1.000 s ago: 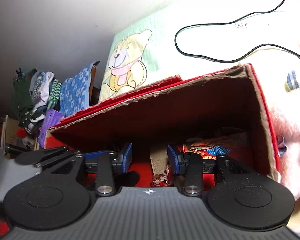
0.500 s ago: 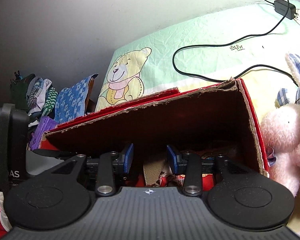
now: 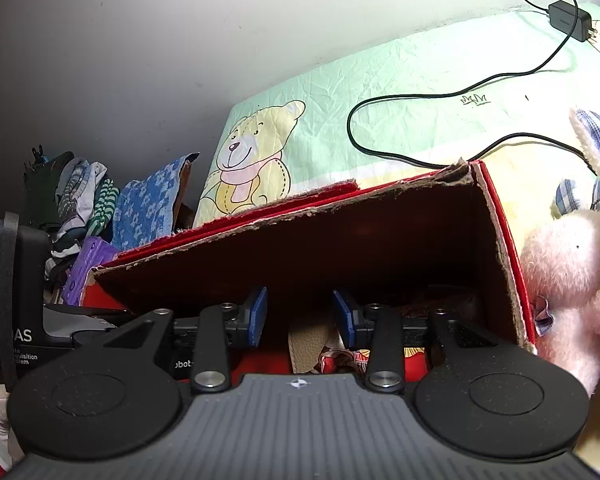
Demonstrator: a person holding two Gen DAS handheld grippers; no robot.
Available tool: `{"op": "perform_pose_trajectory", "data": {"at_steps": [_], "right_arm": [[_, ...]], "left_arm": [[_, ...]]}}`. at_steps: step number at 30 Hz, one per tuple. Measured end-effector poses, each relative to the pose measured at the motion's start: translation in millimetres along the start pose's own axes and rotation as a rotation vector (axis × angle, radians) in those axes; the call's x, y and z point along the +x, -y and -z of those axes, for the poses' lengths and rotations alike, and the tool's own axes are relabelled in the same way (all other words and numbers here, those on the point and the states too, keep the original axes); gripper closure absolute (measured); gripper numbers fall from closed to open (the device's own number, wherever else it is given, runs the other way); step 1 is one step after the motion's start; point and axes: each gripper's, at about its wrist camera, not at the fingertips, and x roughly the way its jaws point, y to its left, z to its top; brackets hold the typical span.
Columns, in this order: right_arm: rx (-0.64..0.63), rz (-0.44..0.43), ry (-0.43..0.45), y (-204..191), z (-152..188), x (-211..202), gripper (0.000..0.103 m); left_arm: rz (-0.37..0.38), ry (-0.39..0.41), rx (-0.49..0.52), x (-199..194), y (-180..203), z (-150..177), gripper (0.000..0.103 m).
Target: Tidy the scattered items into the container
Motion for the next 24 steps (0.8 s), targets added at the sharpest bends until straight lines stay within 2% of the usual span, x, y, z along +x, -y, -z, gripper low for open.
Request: {"op": "perform_pose_trajectory", "data": {"at_steps": [8, 15, 19, 24], "right_arm": [[-0.016, 0.025, -0.013, -6, 2, 3, 0.063], [-0.028, 0.042, -0.01, -8, 3, 3, 0.063], [-0.038, 0.052, -0.013, -9, 3, 4, 0.063], [-0.052, 0.067, -0.015, -10, 6, 4, 0.063]], "left_arm": [[-0.055, 0.037, 0.062, 1, 18, 4, 0.044], [-0.073, 0.061, 0.087, -1, 24, 5, 0.04], [-0.091, 0.086, 0.118, -4, 29, 9, 0.033], [-0.096, 0.109, 0.139, -7, 33, 12, 0.032]]}}
